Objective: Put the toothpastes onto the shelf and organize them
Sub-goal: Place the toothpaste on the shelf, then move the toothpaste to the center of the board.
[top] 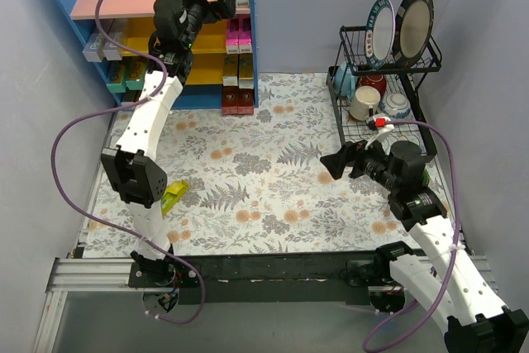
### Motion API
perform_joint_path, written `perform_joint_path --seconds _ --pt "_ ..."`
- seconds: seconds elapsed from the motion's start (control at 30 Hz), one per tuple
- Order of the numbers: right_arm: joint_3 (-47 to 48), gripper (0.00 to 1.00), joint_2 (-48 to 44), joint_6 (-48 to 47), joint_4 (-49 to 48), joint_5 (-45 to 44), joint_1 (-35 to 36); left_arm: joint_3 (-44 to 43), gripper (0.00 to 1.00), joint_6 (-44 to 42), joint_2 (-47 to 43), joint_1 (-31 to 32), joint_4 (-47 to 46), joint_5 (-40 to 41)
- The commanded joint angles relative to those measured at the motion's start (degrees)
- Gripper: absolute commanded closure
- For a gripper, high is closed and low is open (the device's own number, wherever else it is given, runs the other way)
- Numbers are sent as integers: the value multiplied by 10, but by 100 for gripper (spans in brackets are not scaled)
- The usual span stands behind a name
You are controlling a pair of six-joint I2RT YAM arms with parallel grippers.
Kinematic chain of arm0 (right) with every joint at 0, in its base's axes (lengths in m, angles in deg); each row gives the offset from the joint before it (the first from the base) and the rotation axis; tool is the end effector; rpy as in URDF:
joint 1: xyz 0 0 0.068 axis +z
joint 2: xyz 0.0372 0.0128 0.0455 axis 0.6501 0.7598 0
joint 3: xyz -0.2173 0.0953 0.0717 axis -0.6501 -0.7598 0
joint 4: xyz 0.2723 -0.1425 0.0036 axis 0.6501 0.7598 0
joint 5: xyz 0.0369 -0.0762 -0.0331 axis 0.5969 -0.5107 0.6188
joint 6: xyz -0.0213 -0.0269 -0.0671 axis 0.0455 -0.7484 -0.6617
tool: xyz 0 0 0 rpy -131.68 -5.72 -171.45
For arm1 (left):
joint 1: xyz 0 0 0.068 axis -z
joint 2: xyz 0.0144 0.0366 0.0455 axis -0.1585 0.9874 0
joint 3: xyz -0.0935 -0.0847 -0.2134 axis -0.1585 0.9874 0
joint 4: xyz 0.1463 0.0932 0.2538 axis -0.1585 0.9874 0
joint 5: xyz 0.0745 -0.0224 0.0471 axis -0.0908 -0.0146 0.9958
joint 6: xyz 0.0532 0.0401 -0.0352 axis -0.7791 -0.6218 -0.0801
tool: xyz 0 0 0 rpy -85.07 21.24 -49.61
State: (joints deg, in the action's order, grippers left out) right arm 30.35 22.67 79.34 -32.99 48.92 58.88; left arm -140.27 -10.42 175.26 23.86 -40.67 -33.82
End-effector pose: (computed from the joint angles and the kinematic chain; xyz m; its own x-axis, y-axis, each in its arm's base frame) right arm 0.2478 0.1007 0.2847 -0.3318 0.1703 -0.9279 -0.4905 0.8090 0.3239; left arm 0.5003 -0.1368 0.4776 -0.1666 -0.8075 -0.5658 0.3363 0.4929 -0.8025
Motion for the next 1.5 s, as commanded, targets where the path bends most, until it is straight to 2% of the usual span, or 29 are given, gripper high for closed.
perform_joint_path --seconds 0.0,0.1,0.2,0.33,0.63,0.77,0.9,1.07,1.13,1.37,1.47 --pt "35 2 -14 1 8 16 -3 20 2 -9 -104 -6 -9 15" --pt "39 2 -21 2 17 20 -2 57 2 -10 -142 -9 -8 37" --pt "44 3 -27 1 27 22 -3 89 2 -5 -178 -9 34 73" --pt "47 3 -34 1 38 28 -3 151 2 19 -226 -9 42 82" --pt "50 4 -39 0 50 32 -3 160 5 153 -196 -9 72 70" --pt "48 4 -30 -5 53 35 -2 202 4 156 -227 -9 74 87" --pt "37 4 -11 -8 46 61 -2 291 2 96 -299 -10 114 147" --pt "18 5 7 -13 27 91 -2 474 2 18 -394 -16 188 197" --pt "15 5 13 -16 24 102 -2 559 2 14 -434 -18 226 211" --pt "3 6 32 -24 16 128 -1 728 2 88 -496 -23 335 246" --pt "-1 6 34 -23 14 133 -1 762 2 155 -496 -25 366 255"
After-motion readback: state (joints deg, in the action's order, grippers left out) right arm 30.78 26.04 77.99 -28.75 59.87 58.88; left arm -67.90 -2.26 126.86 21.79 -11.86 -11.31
